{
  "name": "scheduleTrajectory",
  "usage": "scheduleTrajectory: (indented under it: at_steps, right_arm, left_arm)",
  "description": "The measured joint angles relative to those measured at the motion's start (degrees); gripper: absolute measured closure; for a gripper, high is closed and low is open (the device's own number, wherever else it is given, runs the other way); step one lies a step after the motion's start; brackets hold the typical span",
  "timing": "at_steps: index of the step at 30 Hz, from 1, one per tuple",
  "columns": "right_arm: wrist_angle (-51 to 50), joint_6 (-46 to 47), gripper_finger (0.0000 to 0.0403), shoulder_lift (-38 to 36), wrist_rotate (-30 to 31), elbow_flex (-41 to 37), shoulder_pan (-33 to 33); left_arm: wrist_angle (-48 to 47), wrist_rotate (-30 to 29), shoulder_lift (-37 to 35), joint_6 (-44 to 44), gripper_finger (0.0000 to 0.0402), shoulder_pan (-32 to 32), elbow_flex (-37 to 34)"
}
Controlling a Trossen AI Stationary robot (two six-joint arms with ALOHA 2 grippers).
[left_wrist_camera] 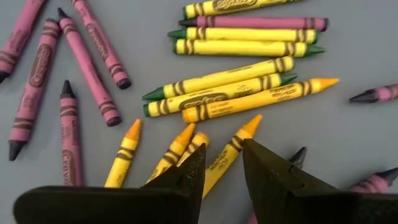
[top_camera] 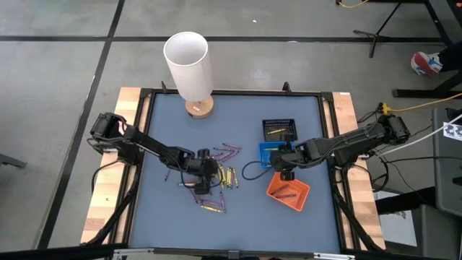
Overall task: Sort crayons
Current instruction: Put the yellow crayon into the black bin
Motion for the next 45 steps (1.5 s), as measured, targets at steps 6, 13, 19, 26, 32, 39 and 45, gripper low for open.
scheduleTrajectory:
  at_steps: [6, 13, 19, 26, 32, 39, 45]
  right_arm:
    - [-0.02, 0.0, 0.0283, 0.0, 0.0, 0.0, 0.0]
    - [-0.04, 0.0, 0.0283, 0.0, 0.0, 0.02, 0.0]
    - [-0.04, 0.0, 0.0283, 0.0, 0.0, 0.02, 0.0]
    - [-0.02, -0.35, 0.0283, 0.0, 0.0, 0.02, 0.0]
    - [-0.04, -0.44, 0.0283, 0.0, 0.0, 0.02, 0.0]
    - [-0.02, -0.48, 0.0283, 0.0, 0.0, 0.02, 0.0]
    - [-0.04, -0.46, 0.0283, 0.0, 0.0, 0.02, 0.0]
  left_arm:
    - [-2.11, 1.68, 0.0, 0.07, 0.031, 0.46, 0.0]
    - [-3.39, 2.82, -0.04, 6.35, 0.031, 0.43, 0.02]
    - [-3.57, 3.31, -0.04, 9.78, 0.031, 1.34, 0.02]
    - [-3.65, 8.17, -0.04, 11.89, 0.031, 3.8, 0.02]
    - [-3.74, 10.41, -0.04, 11.92, 0.031, 5.32, 0.02]
    - [-3.74, 10.48, -0.04, 11.93, 0.031, 5.52, 0.02]
    - [-3.76, 10.49, -0.04, 11.96, 0.0338, 5.52, 0.02]
